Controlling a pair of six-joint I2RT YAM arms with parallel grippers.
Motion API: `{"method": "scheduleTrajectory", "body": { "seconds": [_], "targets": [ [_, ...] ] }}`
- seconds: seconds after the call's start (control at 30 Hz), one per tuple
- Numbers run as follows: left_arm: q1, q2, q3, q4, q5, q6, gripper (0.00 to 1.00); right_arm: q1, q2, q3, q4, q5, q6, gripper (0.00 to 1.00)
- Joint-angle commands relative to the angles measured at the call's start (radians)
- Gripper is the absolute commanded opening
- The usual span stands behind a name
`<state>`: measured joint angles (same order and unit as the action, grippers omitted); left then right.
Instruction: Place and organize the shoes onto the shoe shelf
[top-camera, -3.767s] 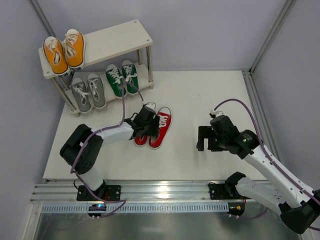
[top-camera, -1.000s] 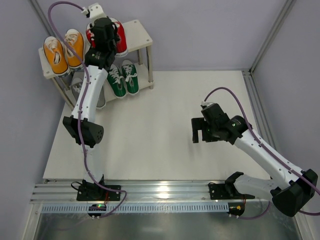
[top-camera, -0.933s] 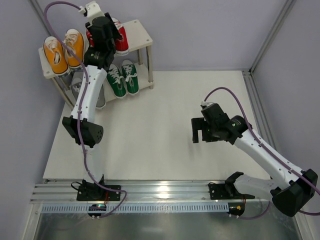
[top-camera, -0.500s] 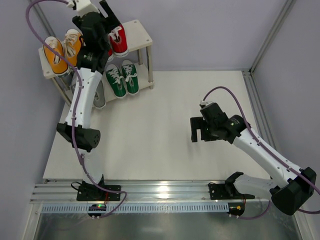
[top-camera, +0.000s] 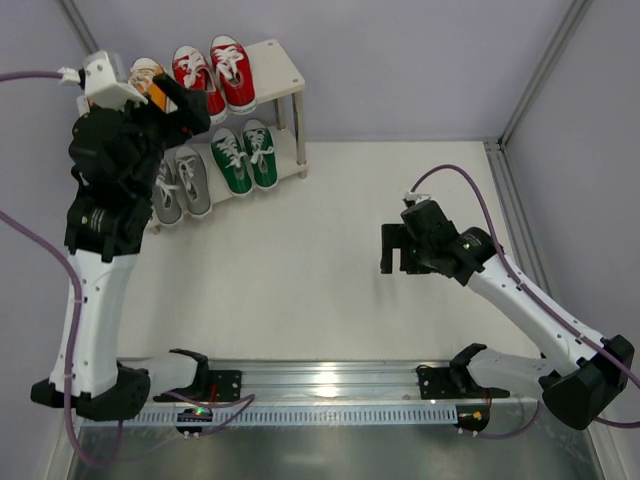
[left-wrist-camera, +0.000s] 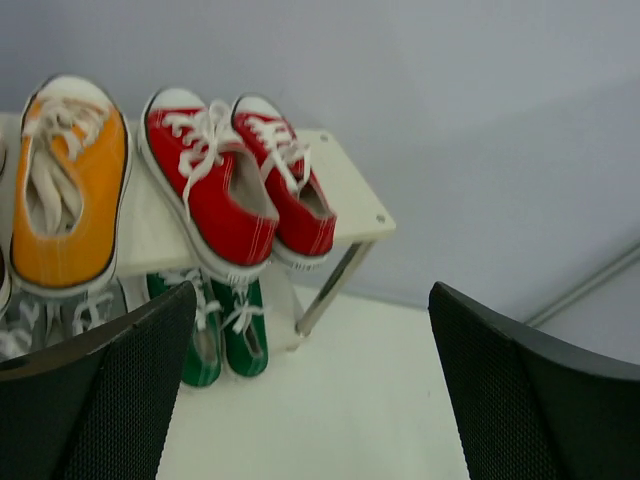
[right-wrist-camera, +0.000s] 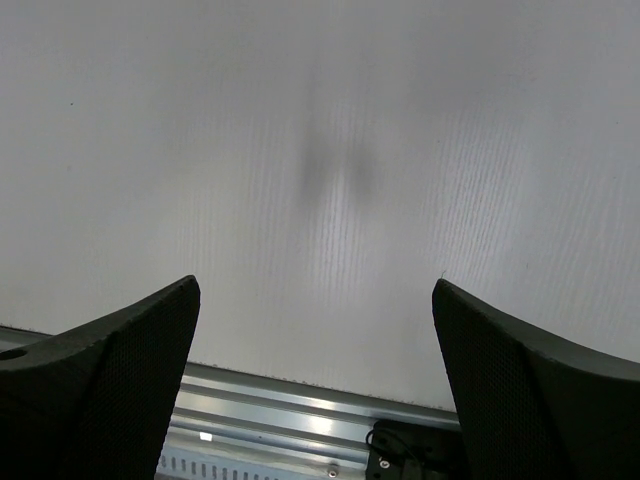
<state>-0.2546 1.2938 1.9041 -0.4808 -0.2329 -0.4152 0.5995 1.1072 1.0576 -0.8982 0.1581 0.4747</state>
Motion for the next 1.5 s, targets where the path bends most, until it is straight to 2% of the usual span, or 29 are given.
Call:
{"method": "scheduleTrajectory", "body": {
  "seconds": [0.0,0.07,0.1,0.17,0.23,0.43,0.6,0.63,0.73,1.0,1.07,1.23,1.37,1.47],
  "targets": [
    [-0.002,-0.167,-0.183,-0.09,0.11,-0.008,0.95,0.005,0.034,0.079,-0.045,0.116,0.047,0.98],
    [0.0,-0.246,-0.284,-0.105,0.124,0.015,0.96,0.006,0.028,0.084,-0.045,0.118,0.054,0.98],
    [-0.012,-0.305,-0.299,-0.169,0.109,0.018,0.97,0.006,0.019,0.082,-0.038,0.11,0.07,0.98],
    [-0.067,-0.352,-0.359,-0.229,-0.009,0.048,0.97,0.008,-0.013,0.064,-0.013,0.101,0.087,0.98],
    [-0.12,-0.422,-0.422,-0.28,-0.049,0.043,0.98,0.011,-0.021,0.045,-0.004,0.101,0.117,0.98],
    [-0.129,-0.565,-0.622,-0.39,-0.031,-0.046,0.98,0.019,0.063,0.074,0.001,0.118,0.105,0.98],
    [-0.13,-0.573,-0.701,-0.407,0.029,-0.073,1.0,0.017,0.231,0.238,-0.033,0.287,0.029,0.98],
    [-0.13,-0.567,-0.708,-0.407,0.036,-0.077,1.0,0.017,0.262,0.328,-0.066,0.308,0.013,0.98],
    [-0.13,-0.538,-0.729,-0.383,0.044,-0.054,1.0,0.017,0.36,0.427,-0.091,0.426,0.004,0.98],
    [-0.13,-0.381,-0.712,-0.342,0.066,-0.068,1.0,0.002,0.402,0.394,-0.071,0.459,-0.065,0.98],
    [-0.129,-0.357,-0.7,-0.323,0.076,-0.073,1.0,0.0,0.381,0.361,-0.013,0.416,-0.125,0.98],
    [-0.13,-0.269,-0.607,-0.375,0.015,-0.086,1.0,0.002,0.306,0.302,0.178,0.142,-0.232,0.98],
    [-0.13,-0.249,-0.55,-0.438,-0.065,-0.115,1.0,0.0,0.29,0.323,0.255,0.081,-0.229,0.98],
    [-0.129,-0.257,-0.511,-0.494,-0.155,-0.174,1.0,0.002,0.353,0.418,0.22,0.058,-0.271,0.98]
  ]
}}
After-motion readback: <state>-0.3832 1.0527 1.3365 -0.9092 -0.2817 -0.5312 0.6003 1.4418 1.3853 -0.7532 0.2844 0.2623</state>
